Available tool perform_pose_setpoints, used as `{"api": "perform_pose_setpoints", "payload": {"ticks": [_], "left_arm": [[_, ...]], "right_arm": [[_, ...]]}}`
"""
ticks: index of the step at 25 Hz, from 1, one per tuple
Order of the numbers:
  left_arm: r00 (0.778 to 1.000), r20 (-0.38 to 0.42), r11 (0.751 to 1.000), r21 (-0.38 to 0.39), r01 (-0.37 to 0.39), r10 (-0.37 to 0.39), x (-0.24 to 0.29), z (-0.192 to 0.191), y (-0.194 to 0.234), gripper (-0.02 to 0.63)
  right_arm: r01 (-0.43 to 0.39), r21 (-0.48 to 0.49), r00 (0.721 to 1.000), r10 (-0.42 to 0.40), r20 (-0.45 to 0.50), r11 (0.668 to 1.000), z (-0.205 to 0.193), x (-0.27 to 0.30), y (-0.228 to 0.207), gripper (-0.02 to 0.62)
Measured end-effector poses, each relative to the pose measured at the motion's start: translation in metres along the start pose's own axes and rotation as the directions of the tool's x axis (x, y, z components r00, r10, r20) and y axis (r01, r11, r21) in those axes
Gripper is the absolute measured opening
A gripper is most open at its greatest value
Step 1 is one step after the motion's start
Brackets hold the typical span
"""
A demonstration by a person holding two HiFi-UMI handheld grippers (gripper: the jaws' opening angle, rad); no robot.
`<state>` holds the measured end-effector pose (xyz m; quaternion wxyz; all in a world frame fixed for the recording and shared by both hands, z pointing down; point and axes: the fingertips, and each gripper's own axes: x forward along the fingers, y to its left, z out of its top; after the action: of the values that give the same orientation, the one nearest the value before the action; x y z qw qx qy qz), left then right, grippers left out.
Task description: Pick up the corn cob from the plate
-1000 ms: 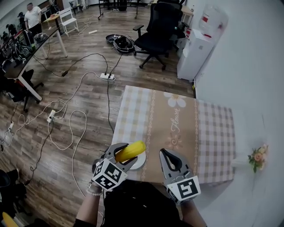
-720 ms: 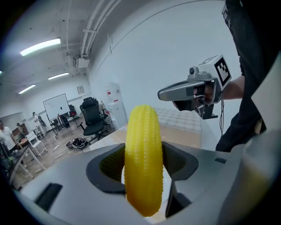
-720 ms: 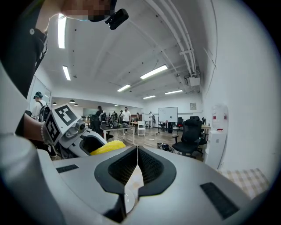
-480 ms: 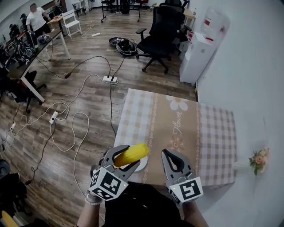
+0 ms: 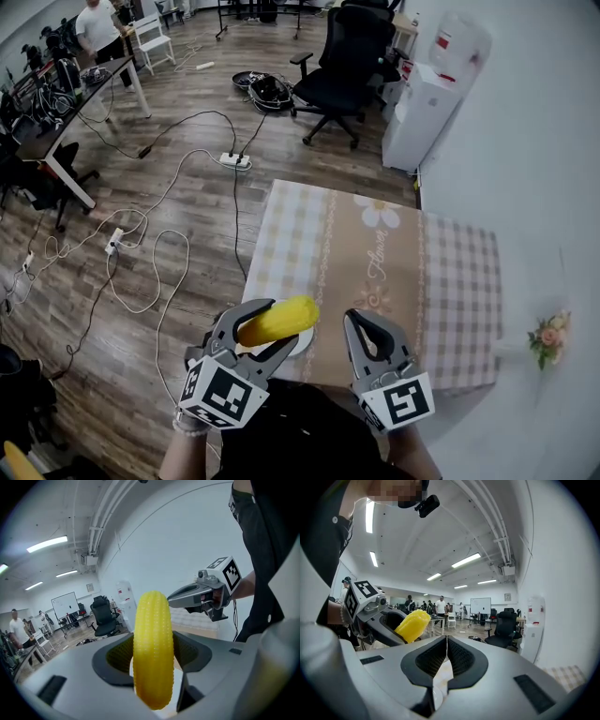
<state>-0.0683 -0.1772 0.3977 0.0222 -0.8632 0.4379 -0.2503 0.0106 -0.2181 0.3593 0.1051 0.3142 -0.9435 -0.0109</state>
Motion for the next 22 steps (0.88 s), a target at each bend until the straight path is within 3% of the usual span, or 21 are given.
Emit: {"api": "perform_pose_setpoints", "payload": {"ticks": [7,22], "left_arm": [[1.000,-0.001,1.000,0.005,0.010,-0.010,0.0006,0.0019,-0.0035,0.262],[1.000,0.004,1.000,0.015,0.002,-0.002,-0.0017,0.0017,-0.0025,0.262]], "right_arm": [[-0.015,-0.077,0.998,0.011,-0.059,0.997,-0.0036,-0.0025,0.0072,0.043],[0.007,-0.079,0.998,-0.012,-0.067,0.997,-0.0049,-0.0044,0.0102,0.043]]}}
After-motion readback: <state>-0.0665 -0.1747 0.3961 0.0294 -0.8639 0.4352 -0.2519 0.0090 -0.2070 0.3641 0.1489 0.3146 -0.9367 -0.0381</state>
